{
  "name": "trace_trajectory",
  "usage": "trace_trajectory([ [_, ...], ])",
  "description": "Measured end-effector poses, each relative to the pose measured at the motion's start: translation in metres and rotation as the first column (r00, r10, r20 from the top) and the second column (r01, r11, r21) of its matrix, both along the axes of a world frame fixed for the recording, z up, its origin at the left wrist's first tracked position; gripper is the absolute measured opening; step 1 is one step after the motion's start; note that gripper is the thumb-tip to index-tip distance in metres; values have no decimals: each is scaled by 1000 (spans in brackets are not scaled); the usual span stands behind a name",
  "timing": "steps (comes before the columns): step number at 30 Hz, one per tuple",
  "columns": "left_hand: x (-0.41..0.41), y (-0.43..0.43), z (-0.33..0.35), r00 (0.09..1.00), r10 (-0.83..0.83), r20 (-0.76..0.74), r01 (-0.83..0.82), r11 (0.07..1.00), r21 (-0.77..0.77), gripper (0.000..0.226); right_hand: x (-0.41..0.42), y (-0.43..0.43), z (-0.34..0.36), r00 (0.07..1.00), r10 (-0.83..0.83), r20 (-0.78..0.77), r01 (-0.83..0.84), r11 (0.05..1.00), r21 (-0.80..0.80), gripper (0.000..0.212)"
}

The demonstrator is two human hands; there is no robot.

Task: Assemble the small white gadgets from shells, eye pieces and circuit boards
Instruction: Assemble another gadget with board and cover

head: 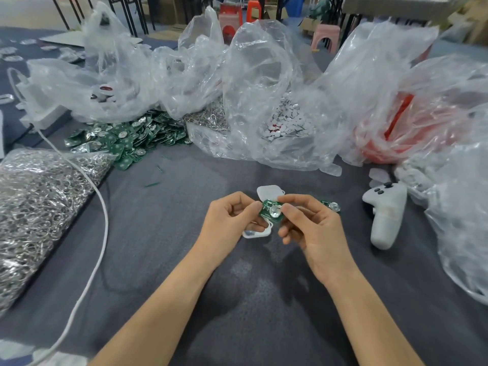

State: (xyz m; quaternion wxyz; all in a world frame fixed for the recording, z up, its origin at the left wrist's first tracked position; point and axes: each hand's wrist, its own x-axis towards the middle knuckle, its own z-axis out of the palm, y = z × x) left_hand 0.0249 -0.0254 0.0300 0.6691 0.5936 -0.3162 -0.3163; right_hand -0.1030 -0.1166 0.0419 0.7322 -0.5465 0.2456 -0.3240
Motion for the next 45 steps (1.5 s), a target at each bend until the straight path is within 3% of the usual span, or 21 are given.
trace_trajectory([
  [5,7,0,-2,998,70,12,-69,998,-2,24,0,-3,-3,999,-48,-2,49,999,21,13],
  [8,33,8,-6,949,226,222,-243,969,51,23,0,-10,-6,970,-244,-1,244,970,-18,20],
  [9,48,12,-6,881,273,386,-319,946,57,20,0,-13,-7,958,-285,4,285,958,-3,26],
  [11,92,21,-7,594,277,756,-485,872,61,7,-1,-19,-10,959,-280,-33,281,958,56,47],
  [12,118,25,-9,453,201,868,-570,814,109,13,-1,-20,-11,962,-263,-78,268,962,56,55],
  [13,146,30,-9,383,98,919,-659,726,197,28,0,-20,-11,957,-260,-126,264,964,18,56],
  [15,186,42,-8,425,-76,902,-769,495,404,47,2,-17,-12,938,-294,-186,276,954,-119,46],
  [17,205,52,-9,407,-206,890,-812,365,455,46,4,-15,-13,929,-314,-195,272,938,-215,35],
  [20,207,57,-10,218,-260,941,-846,430,315,28,3,-13,-15,926,-309,-219,253,934,-251,29],
  [22,206,59,-9,147,-257,955,-843,472,257,19,3,-12,-15,924,-302,-234,239,935,-262,27],
  [28,206,59,-2,146,-300,943,-771,562,298,20,4,-11,-17,928,-263,-265,186,941,-282,27],
  [31,201,55,0,209,-231,950,-753,582,308,19,4,-12,-18,930,-251,-270,172,943,-285,28],
  [36,189,56,-10,225,-145,964,-701,663,263,25,3,-13,-20,934,-240,-266,160,944,-290,28],
  [38,192,59,-12,240,-123,963,-698,667,259,28,4,-14,-20,933,-233,-274,150,944,-294,28],
  [42,195,54,-10,355,-121,927,-710,611,352,26,4,-13,-20,930,-231,-287,138,941,-309,28],
  [45,192,51,-10,346,-95,933,-701,635,325,22,2,-14,-20,928,-236,-287,141,939,-315,29],
])
